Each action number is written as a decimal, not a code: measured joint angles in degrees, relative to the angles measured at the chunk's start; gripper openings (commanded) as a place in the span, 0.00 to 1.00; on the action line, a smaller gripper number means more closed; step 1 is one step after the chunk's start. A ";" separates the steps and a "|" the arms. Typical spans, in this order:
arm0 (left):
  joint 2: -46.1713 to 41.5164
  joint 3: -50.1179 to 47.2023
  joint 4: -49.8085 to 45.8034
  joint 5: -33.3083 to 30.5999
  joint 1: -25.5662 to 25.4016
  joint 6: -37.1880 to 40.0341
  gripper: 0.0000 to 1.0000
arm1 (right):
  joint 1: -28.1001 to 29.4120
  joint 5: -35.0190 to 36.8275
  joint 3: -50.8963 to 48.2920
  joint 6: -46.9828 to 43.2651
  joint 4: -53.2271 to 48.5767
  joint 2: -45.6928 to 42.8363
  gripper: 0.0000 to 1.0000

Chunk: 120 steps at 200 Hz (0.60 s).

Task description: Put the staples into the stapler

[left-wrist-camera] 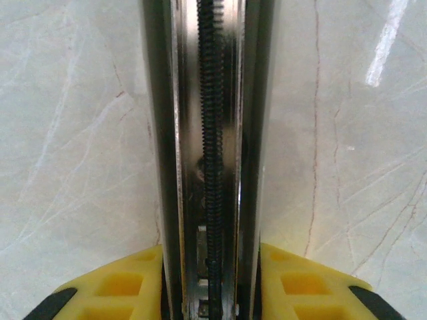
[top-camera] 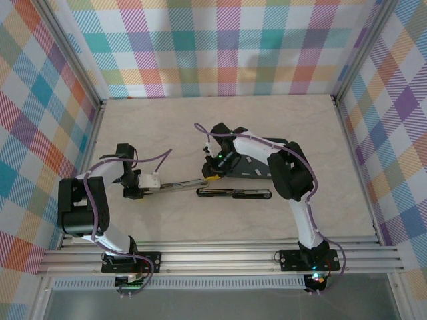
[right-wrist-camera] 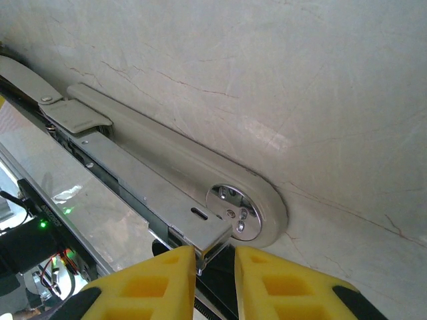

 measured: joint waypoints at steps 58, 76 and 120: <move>0.00 0.85 -0.24 -1.14 -0.07 0.17 0.27 | 0.00 -1.75 0.02 0.02 0.79 0.74 0.21; 0.00 1.42 -1.09 -1.55 -0.28 0.15 0.27 | 0.00 -2.03 0.02 0.20 1.20 0.83 0.20; 0.00 5.73 -6.54 -3.48 -1.81 -0.72 0.27 | -0.02 -2.32 0.02 0.24 1.79 2.12 0.19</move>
